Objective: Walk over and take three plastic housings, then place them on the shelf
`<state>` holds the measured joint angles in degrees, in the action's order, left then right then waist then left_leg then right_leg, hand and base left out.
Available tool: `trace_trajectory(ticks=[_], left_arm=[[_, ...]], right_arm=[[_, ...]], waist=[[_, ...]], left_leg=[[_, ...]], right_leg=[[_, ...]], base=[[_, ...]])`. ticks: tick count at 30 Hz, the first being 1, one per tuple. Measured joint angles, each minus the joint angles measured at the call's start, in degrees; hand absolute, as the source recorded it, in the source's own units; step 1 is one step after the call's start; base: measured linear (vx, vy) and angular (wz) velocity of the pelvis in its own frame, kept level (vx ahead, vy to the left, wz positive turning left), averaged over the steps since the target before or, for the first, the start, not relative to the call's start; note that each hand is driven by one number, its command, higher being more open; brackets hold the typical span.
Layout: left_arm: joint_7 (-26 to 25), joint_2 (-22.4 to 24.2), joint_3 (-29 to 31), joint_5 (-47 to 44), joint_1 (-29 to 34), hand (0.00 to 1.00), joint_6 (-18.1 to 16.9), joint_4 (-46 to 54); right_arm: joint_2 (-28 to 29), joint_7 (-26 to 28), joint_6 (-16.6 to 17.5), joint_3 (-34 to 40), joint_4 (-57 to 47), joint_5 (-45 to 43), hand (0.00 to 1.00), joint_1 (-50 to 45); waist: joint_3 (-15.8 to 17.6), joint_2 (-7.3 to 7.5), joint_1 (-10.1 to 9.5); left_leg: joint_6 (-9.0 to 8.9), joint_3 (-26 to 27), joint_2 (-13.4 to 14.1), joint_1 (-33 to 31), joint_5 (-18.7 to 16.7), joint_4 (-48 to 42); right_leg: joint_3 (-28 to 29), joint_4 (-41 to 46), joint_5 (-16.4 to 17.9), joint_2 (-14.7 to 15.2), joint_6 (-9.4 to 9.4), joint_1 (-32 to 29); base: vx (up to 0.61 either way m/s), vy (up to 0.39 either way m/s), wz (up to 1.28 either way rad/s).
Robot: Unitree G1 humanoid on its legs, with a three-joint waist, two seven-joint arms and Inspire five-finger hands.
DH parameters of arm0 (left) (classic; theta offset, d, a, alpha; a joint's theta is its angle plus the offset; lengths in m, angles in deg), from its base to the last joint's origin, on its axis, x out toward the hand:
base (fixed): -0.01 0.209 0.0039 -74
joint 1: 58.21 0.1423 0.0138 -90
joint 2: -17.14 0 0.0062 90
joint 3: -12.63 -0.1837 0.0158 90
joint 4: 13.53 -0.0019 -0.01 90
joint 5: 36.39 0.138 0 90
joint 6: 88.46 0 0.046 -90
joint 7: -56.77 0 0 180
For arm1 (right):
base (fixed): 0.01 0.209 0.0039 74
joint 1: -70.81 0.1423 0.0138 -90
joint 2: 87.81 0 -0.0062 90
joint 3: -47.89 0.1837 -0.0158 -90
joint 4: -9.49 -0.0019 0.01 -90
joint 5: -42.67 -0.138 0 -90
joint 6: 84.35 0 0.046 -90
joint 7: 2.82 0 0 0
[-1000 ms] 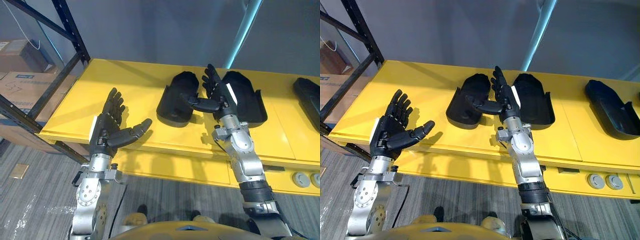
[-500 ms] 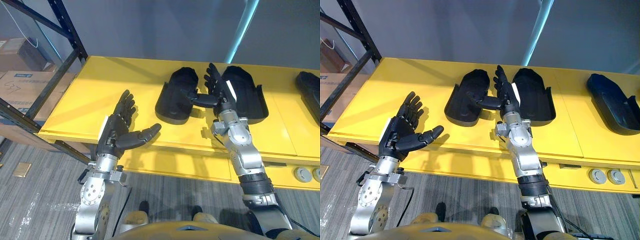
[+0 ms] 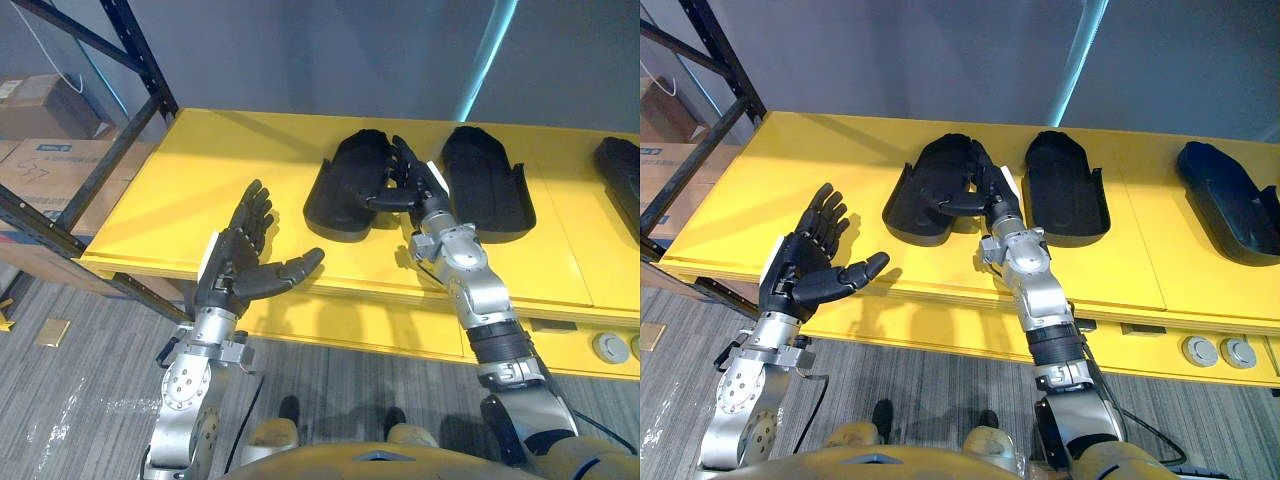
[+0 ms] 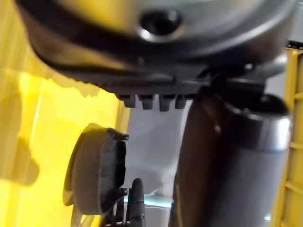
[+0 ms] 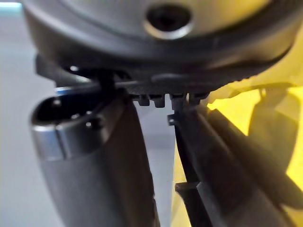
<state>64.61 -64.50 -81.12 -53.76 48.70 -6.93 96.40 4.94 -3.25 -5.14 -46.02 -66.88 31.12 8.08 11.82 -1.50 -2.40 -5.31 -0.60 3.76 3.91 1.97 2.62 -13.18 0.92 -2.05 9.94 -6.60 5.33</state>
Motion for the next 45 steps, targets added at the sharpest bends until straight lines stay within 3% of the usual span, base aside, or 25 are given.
trace_trajectory(ticks=[14, 21, 24, 27, 28, 34, 37, 45], left_arm=[[0.8, -0.1, -0.3, 0.0, -0.7, 1.00, 0.0, 0.0], [1.0, -0.4, -0.5, 0.0, -0.7, 1.00, 0.0, -0.3], [0.2, -1.0, -1.1, 0.3, -0.7, 1.00, -0.1, -0.3], [-2.5, -1.5, -0.9, 2.8, -0.6, 1.00, -0.2, -0.5], [-4.2, -1.4, -0.7, 4.7, -0.7, 1.00, -0.4, -0.8], [-7.6, -2.2, 4.5, 12.7, -2.0, 1.00, -0.5, -2.3], [-8.8, -4.0, 7.5, 14.2, -4.7, 1.00, -0.1, -2.3], [-12.3, -6.2, 12.6, 23.1, -7.3, 1.00, 3.8, -4.9]], right_arm=[[-0.6, 3.9, 1.5, -0.7, 4.7, 1.9, 1.00, 5.9], [-2.4, 0.0, 2.6, -0.4, 4.8, 4.6, 1.00, 7.4], [-2.4, -2.9, 3.0, 0.7, -2.7, 8.9, 1.00, 4.3], [-2.3, -3.7, 7.1, 1.5, -18.7, 10.7, 1.00, -4.9], [-2.3, -3.5, 10.1, 2.5, -26.1, 10.8, 1.00, -10.0], [-2.3, -1.0, 20.6, 11.2, -39.3, 11.2, 1.00, -23.0], [-2.3, -0.2, 22.6, 15.9, -39.7, 11.2, 1.00, -26.9], [-2.3, 3.5, 22.7, 18.2, -39.8, 11.1, 1.00, -34.0]], waist=[[0.4, 0.02, -1.24], [1.3, 0.03, -1.62], [1.3, 0.05, -1.31], [1.4, 0.19, -0.65], [1.4, 0.26, -0.14], [1.5, 0.80, 4.09], [1.5, 0.78, 5.19], [1.3, 0.39, 6.58]], left_leg=[[0.03, -1.6, -0.1, -0.4, 1.3, 1.1], [0.42, -2.0, -0.1, -0.2, 2.2, 1.8], [0.39, -1.7, -0.1, -0.2, 2.2, 1.8], [0.24, 0.0, 0.1, 0.6, 1.5, 1.7], [0.24, 1.2, 0.4, 1.1, 0.8, 1.5], [-0.04, 5.2, 0.8, 2.6, -0.4, 1.6], [-0.15, 6.4, 1.1, 2.7, -0.5, 1.6], [-0.01, 8.2, 1.0, 2.8, -0.5, 1.5]], right_leg=[[-1.5, 0.0, 0.0, 0.1, -0.01, 0.0], [-2.0, 0.0, -0.1, 0.2, -0.07, -0.1], [-1.8, 0.0, -0.1, 0.2, -0.09, -0.2], [-0.2, 0.0, -0.1, 0.1, -0.15, -0.4], [1.1, 0.0, -0.2, 0.1, -0.23, -0.4], [4.8, 0.0, -0.1, -0.4, -0.50, -1.3], [6.0, 0.0, -0.2, -0.9, -0.59, -2.1], [8.0, 0.0, -0.3, -1.2, -0.63, -3.0]], base=[[-0.01, -0.006, 0.05], [-0.02, -0.009, 0.03], [0.00, -0.003, -0.02], [0.00, -0.003, -0.30], [0.00, -0.001, -0.40], [-0.01, 0.001, -0.35], [-0.01, -0.013, -0.23], [0.01, 0.005, -0.12]])
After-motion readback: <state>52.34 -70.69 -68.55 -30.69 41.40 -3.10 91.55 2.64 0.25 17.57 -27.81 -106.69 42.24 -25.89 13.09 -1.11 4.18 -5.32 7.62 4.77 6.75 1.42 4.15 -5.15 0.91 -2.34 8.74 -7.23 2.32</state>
